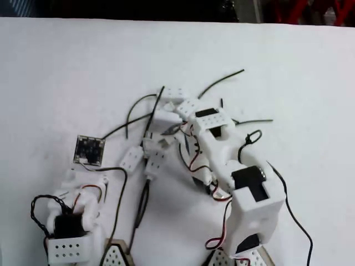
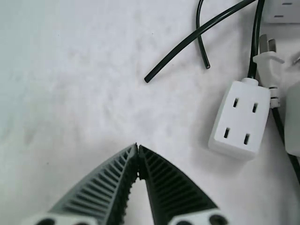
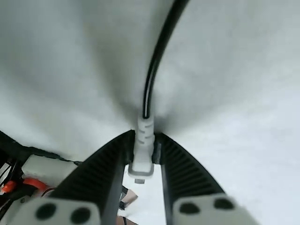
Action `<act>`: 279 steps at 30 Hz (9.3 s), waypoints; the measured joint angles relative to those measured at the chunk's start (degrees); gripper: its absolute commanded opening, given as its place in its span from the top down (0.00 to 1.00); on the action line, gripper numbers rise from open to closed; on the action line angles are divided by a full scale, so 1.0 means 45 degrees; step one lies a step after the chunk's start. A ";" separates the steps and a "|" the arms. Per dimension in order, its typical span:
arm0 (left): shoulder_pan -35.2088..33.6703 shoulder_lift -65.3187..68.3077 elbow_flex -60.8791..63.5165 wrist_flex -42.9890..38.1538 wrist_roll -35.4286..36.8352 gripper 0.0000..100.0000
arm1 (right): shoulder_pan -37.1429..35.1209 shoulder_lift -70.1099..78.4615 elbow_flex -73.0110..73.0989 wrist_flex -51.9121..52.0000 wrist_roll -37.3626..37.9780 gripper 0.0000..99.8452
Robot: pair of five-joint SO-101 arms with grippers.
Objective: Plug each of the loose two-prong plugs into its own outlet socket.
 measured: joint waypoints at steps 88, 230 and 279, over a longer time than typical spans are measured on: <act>0.9065 2.7038 -1.9497 0.0625 -0.1973 0.73 | 0.5216 -1.8188 1.1096 -1.0217 -1.0569 0.98; 0.0215 0.2911 -0.2481 -0.0996 0.1172 0.70 | -0.1289 -1.0159 0.7834 -1.0002 -0.8342 0.98; -0.0352 0.2911 -0.2481 -0.0996 0.1172 0.70 | -0.1602 -0.9162 0.7560 -1.0159 -0.7111 0.98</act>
